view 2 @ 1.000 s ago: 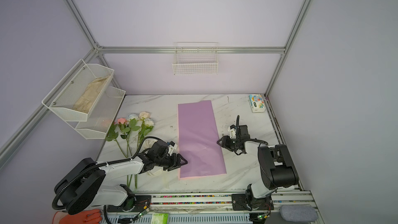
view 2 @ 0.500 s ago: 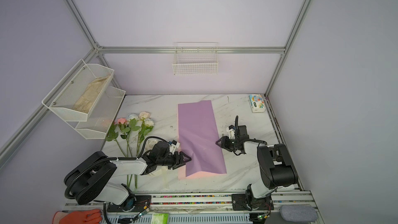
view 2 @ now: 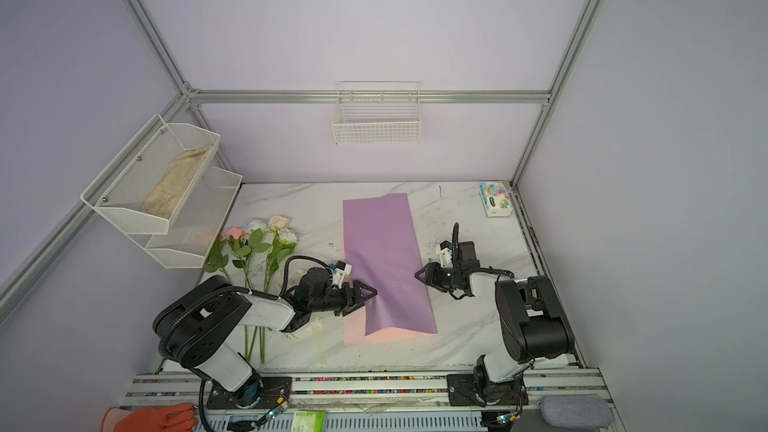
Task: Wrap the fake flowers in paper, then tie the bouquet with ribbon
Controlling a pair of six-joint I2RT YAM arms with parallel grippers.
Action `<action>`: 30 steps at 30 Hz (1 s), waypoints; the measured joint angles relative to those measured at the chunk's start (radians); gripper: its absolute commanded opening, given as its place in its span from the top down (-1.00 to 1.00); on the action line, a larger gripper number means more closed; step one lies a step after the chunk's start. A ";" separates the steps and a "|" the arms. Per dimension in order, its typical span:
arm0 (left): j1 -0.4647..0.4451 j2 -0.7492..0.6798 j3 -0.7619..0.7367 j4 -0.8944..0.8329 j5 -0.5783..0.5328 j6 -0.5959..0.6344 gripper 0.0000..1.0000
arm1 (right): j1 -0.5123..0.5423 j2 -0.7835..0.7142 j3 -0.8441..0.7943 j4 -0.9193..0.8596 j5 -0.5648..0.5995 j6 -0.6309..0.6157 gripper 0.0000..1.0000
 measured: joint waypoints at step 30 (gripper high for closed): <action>0.083 -0.003 0.300 -0.206 0.072 0.061 0.90 | 0.521 -0.697 0.033 -0.105 0.401 -0.113 -0.17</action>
